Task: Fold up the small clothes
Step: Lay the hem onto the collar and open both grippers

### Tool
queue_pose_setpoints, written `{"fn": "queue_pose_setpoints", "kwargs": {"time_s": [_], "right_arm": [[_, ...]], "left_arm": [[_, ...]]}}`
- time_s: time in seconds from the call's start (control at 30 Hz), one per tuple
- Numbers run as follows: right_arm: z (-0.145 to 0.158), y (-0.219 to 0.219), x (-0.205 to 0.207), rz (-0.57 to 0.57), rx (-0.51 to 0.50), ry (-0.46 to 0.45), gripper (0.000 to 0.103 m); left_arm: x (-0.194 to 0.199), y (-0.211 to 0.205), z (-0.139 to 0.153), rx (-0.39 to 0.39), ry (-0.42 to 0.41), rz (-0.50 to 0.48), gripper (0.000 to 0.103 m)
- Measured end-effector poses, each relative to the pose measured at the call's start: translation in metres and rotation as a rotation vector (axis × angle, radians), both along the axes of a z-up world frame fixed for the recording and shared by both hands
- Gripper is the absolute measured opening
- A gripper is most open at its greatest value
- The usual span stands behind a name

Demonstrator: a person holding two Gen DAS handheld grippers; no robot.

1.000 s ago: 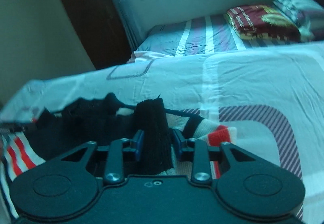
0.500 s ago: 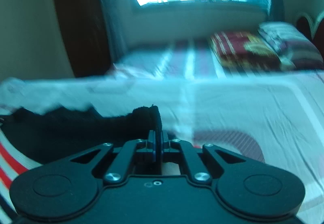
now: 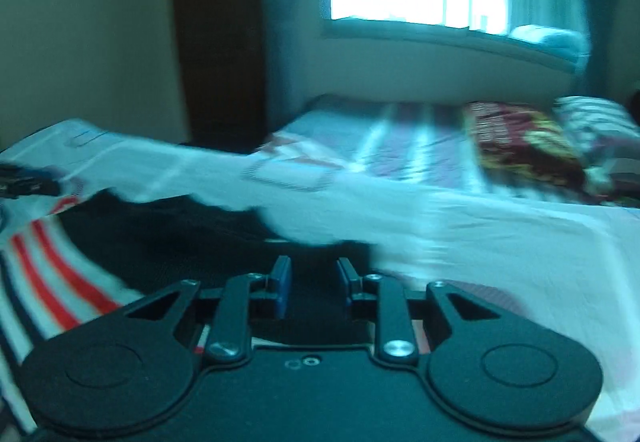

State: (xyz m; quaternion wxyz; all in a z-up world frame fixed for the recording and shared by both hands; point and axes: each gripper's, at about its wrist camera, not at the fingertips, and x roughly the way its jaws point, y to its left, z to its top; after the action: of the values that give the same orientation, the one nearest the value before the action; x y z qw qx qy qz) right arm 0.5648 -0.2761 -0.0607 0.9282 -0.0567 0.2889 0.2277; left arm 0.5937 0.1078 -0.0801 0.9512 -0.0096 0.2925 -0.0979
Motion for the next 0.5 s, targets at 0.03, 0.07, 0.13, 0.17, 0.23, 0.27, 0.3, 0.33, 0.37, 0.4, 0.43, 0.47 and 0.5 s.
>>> {"fn": "queue_pose_setpoints", "kwargs": {"time_s": [0.03,0.07,0.13,0.17,0.23,0.27,0.3,0.33,0.37,0.4,0.43,0.47,0.5], "right_arm": [[-0.002,0.014,0.003,0.021,0.000,0.008,0.026],[-0.006,0.029,0.007,0.041,-0.003,0.017,0.025],[-0.019,0.057,0.017,0.036,-0.021,0.037,0.024],[-0.026,0.069,0.021,0.038,-0.046,0.060,0.023],[-0.032,0.085,0.016,0.086,-0.084,0.041,0.023],[-0.033,0.090,0.013,0.111,-0.119,0.030,0.024],[-0.035,0.090,0.011,0.127,-0.156,0.029,0.025],[-0.036,0.083,0.011,0.133,-0.187,0.021,0.025],[-0.037,0.071,0.012,0.105,-0.224,0.003,0.026],[-0.038,0.050,0.015,0.042,-0.238,0.004,0.026],[-0.037,0.023,0.020,-0.028,-0.205,0.028,0.026],[-0.035,-0.007,0.026,-0.090,-0.145,0.055,0.023],[-0.033,-0.029,0.029,-0.138,-0.106,0.069,0.023]], "left_arm": [[0.003,-0.018,0.000,0.019,-0.008,-0.035,0.068],[0.006,-0.036,-0.001,0.039,-0.021,-0.051,0.068],[0.012,-0.061,-0.010,0.029,-0.016,-0.060,0.068],[0.016,-0.068,-0.016,0.012,0.012,-0.063,0.068],[0.019,-0.080,-0.030,0.014,0.060,-0.083,0.068],[0.017,-0.082,-0.036,0.043,0.073,-0.083,0.068],[0.016,-0.077,-0.041,0.076,0.084,-0.066,0.068],[0.014,-0.067,-0.044,0.088,0.088,-0.049,0.068],[0.011,-0.051,-0.046,0.084,0.090,-0.021,0.068],[0.006,-0.032,-0.047,0.059,0.096,0.000,0.067],[0.002,-0.017,-0.045,0.033,0.094,-0.007,0.055],[-0.002,-0.008,-0.043,0.048,0.090,-0.004,0.051],[-0.004,-0.005,-0.041,0.093,0.087,0.005,0.051]]}}
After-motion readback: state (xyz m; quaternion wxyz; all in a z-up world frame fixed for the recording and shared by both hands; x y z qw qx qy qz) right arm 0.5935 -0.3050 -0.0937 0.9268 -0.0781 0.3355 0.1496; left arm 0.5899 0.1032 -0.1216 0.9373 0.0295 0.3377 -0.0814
